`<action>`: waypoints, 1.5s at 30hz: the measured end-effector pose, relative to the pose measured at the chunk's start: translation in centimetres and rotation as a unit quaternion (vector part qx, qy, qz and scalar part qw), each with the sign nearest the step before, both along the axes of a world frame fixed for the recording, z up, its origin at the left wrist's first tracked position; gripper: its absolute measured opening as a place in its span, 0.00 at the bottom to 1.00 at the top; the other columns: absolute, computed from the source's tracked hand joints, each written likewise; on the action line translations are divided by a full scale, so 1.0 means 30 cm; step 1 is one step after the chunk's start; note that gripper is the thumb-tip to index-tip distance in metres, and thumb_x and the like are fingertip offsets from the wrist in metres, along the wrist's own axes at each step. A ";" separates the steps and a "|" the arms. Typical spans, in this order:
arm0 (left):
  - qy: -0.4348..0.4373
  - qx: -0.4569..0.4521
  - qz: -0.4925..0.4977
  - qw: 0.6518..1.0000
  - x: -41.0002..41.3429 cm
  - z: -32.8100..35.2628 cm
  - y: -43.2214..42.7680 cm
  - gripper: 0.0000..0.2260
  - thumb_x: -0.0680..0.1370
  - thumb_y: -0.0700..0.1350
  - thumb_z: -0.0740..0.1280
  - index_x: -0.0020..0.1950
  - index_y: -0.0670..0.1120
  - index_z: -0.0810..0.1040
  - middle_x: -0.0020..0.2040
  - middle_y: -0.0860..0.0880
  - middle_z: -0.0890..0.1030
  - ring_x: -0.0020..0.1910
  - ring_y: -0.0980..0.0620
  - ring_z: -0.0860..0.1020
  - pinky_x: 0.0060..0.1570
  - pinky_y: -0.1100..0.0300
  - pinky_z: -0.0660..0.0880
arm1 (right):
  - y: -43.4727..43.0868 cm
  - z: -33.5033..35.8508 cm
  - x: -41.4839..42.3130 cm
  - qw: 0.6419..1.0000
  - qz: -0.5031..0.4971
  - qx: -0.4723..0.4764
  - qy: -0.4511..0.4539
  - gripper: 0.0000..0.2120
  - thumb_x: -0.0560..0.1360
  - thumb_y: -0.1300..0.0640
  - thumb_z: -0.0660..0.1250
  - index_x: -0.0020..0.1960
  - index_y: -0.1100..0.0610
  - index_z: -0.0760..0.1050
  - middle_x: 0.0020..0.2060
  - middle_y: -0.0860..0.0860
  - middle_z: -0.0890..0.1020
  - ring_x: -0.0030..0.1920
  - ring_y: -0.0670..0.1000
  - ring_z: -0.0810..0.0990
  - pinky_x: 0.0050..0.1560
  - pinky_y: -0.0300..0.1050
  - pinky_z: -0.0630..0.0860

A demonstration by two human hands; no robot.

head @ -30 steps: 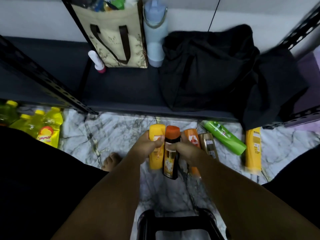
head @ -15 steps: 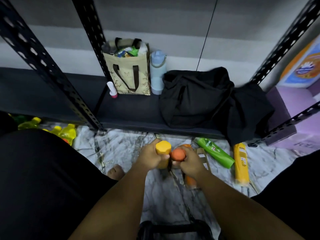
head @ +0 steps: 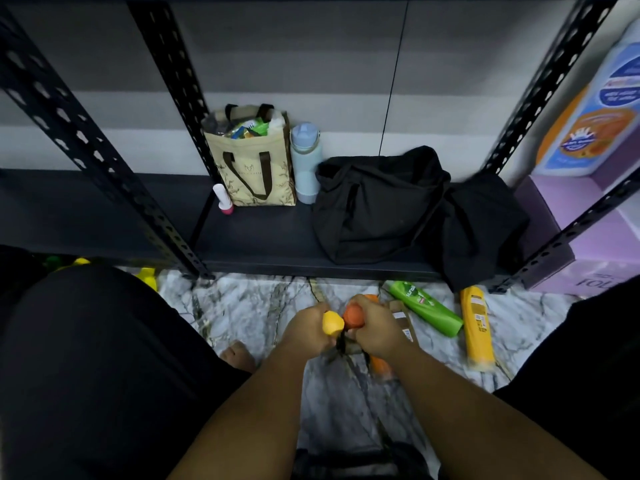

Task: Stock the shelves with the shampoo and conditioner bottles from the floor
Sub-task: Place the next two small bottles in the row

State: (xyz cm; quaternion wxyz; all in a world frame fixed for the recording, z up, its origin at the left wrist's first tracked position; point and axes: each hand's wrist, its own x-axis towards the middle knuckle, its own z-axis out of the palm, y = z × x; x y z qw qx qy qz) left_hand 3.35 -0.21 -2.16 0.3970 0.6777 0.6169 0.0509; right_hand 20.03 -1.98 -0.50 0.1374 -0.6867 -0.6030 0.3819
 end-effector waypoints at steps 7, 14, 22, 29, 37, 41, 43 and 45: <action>0.053 0.046 -0.017 0.997 0.028 0.028 -0.003 0.12 0.76 0.39 0.68 0.58 0.44 0.73 0.53 0.42 0.78 0.45 0.46 0.73 0.37 0.56 0.64 | 0.032 0.000 0.001 0.998 0.022 -0.046 -0.025 0.24 0.70 0.64 0.73 0.63 0.53 0.72 0.52 0.53 0.78 0.52 0.55 0.78 0.47 0.44 0.74; 0.061 0.043 -0.002 0.997 0.000 0.028 -0.009 0.19 0.73 0.42 0.73 0.61 0.45 0.72 0.51 0.42 0.80 0.50 0.40 0.79 0.41 0.54 0.72 | 0.028 0.033 0.021 0.990 0.044 -0.073 -0.115 0.25 0.74 0.56 0.74 0.68 0.53 0.69 0.62 0.56 0.76 0.63 0.58 0.75 0.59 0.45 0.74; -0.050 0.031 0.088 0.994 -0.007 0.033 -0.021 0.17 0.70 0.42 0.77 0.53 0.50 0.74 0.46 0.49 0.81 0.46 0.45 0.80 0.46 0.49 0.79 | -0.017 0.027 0.038 0.997 -0.049 -0.027 -0.053 0.21 0.70 0.54 0.77 0.60 0.49 0.75 0.50 0.48 0.80 0.56 0.54 0.80 0.50 0.40 0.73; -0.190 0.059 0.145 0.969 0.018 0.098 0.004 0.20 0.73 0.43 0.77 0.58 0.54 0.71 0.49 0.52 0.79 0.47 0.50 0.79 0.46 0.49 0.79 | 0.010 0.025 0.035 0.954 -0.213 0.026 0.211 0.16 0.69 0.49 0.78 0.54 0.45 0.78 0.47 0.47 0.85 0.52 0.50 0.83 0.58 0.55 0.80; -0.364 0.121 0.193 0.903 0.068 0.379 0.094 0.13 0.77 0.47 0.75 0.57 0.59 0.76 0.52 0.54 0.84 0.53 0.52 0.83 0.53 0.46 0.82 | 0.069 0.270 -0.008 0.862 -0.281 0.116 0.405 0.10 0.75 0.49 0.74 0.55 0.47 0.81 0.50 0.48 0.87 0.55 0.52 0.85 0.60 0.55 0.80; -0.430 0.187 0.165 0.868 0.101 0.617 0.104 0.11 0.80 0.47 0.72 0.61 0.55 0.78 0.53 0.56 0.85 0.54 0.56 0.83 0.50 0.60 0.80 | 0.088 0.494 -0.009 0.835 -0.266 0.216 0.431 0.18 0.70 0.41 0.74 0.57 0.46 0.80 0.52 0.50 0.86 0.55 0.53 0.85 0.61 0.62 0.79; -0.471 0.222 0.156 0.840 0.124 0.760 0.100 0.11 0.79 0.50 0.70 0.62 0.54 0.78 0.53 0.56 0.85 0.53 0.58 0.84 0.48 0.63 0.80 | 0.091 0.651 0.009 0.828 -0.234 0.272 0.432 0.20 0.70 0.38 0.74 0.58 0.45 0.80 0.53 0.48 0.86 0.56 0.51 0.85 0.61 0.60 0.79; -0.504 0.248 0.132 0.817 0.141 0.904 0.102 0.12 0.78 0.51 0.68 0.61 0.54 0.78 0.53 0.56 0.86 0.52 0.58 0.84 0.46 0.64 0.80 | 0.092 0.814 0.030 0.818 -0.201 0.317 0.436 0.22 0.69 0.35 0.74 0.59 0.44 0.80 0.54 0.48 0.86 0.56 0.50 0.84 0.61 0.60 0.79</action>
